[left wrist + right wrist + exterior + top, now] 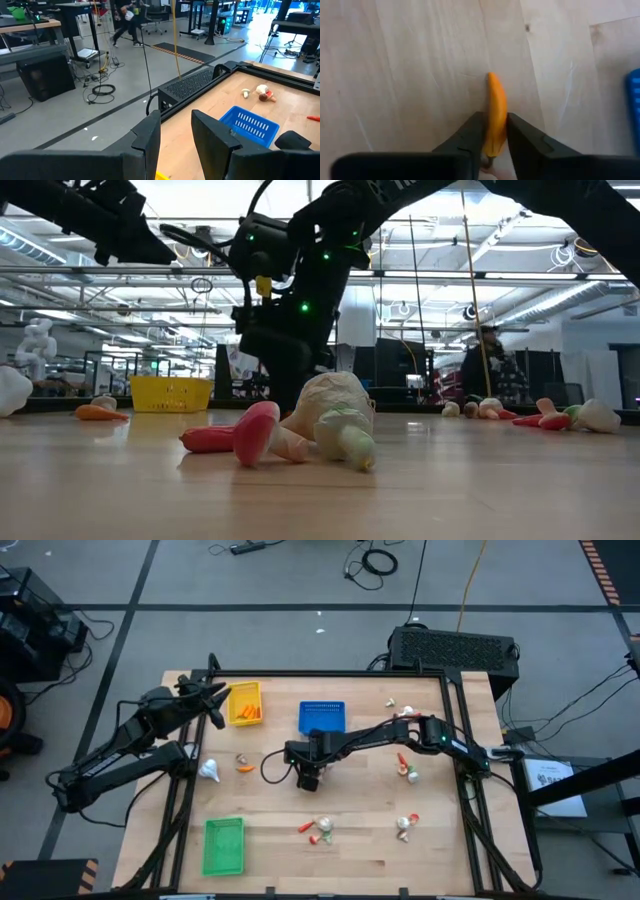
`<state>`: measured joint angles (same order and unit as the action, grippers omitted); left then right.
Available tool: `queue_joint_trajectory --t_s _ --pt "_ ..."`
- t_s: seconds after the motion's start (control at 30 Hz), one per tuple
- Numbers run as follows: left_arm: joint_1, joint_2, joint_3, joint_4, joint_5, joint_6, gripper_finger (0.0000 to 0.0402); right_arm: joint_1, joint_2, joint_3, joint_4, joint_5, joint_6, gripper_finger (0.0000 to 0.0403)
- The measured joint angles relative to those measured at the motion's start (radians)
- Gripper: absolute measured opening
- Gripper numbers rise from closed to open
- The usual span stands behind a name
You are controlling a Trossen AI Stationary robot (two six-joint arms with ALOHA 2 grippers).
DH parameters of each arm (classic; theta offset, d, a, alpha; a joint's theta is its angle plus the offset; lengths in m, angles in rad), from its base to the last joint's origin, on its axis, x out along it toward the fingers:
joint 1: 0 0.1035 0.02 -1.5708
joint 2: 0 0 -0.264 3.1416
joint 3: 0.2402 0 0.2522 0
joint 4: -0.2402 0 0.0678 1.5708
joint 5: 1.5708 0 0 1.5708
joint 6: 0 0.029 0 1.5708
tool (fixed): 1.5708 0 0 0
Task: Sort produce into baskets
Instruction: Put the yellow chili pepper into the yellow bin
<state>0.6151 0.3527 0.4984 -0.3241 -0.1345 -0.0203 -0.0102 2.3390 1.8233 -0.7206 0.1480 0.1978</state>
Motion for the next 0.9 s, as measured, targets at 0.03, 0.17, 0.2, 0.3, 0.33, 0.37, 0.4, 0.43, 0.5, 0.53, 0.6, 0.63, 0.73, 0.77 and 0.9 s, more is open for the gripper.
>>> queue_joint_trajectory --t_s 0.03,0.17,0.2,0.3,0.33,0.37,0.4,0.43,0.5,0.53,0.6,0.63,0.73,0.77,0.9 --pt "0.000 0.000 0.000 0.000 0.000 0.000 0.0118 0.001 0.000 0.000 0.002 0.000 0.000 0.0062" --pt "0.000 0.000 0.000 -0.006 0.000 0.000 0.0118 0.001 0.000 0.000 0.007 0.001 -0.004 0.0026" --pt "0.000 0.000 0.000 -0.007 0.000 0.000 0.0118 0.001 0.000 0.000 0.009 0.001 -0.004 0.0021" --pt "0.000 0.000 0.000 -0.007 0.000 0.000 0.0118 0.002 0.003 0.016 0.001 0.001 -0.005 0.0015" --pt "0.000 0.000 0.000 -0.007 0.000 0.000 0.0118 0.003 0.005 0.026 -0.004 0.002 -0.006 0.0015" --pt "0.000 0.000 0.000 -0.007 0.000 0.000 0.0118 0.005 0.007 0.039 -0.006 0.006 -0.013 0.0016" --pt "0.000 0.000 0.000 -0.007 -0.001 0.000 0.0118 0.006 0.011 0.054 0.002 0.011 -0.024 0.0017" --pt "0.000 0.000 0.000 -0.007 -0.001 0.000 0.0118 0.007 0.013 0.071 0.019 0.013 -0.039 0.0018" --pt "0.000 0.000 0.000 -0.007 -0.006 0.000 0.0118 0.010 0.013 0.098 0.054 0.017 -0.078 0.0019" --pt "0.000 0.000 0.000 -0.007 -0.007 0.000 0.0118 0.010 0.011 0.108 0.095 0.017 -0.102 0.0019" --pt "0.000 0.000 0.000 -0.007 -0.007 0.000 0.0118 0.006 0.008 0.117 0.196 0.016 -0.147 0.0019" --pt "0.000 0.000 0.000 -0.006 -0.007 0.000 0.0118 0.003 0.008 0.117 0.242 0.015 -0.167 0.0019" --pt "0.000 0.000 0.000 -0.005 -0.007 0.000 0.0118 -0.013 0.008 0.116 0.386 0.009 -0.222 0.0019" --pt "0.000 0.000 0.000 -0.006 -0.007 0.000 0.0118 -0.022 0.008 0.116 0.432 0.010 -0.238 0.0019" --pt "0.000 0.001 0.000 -0.007 -0.007 -0.001 0.0118 -0.062 0.008 0.117 0.610 0.010 -0.259 0.0019"
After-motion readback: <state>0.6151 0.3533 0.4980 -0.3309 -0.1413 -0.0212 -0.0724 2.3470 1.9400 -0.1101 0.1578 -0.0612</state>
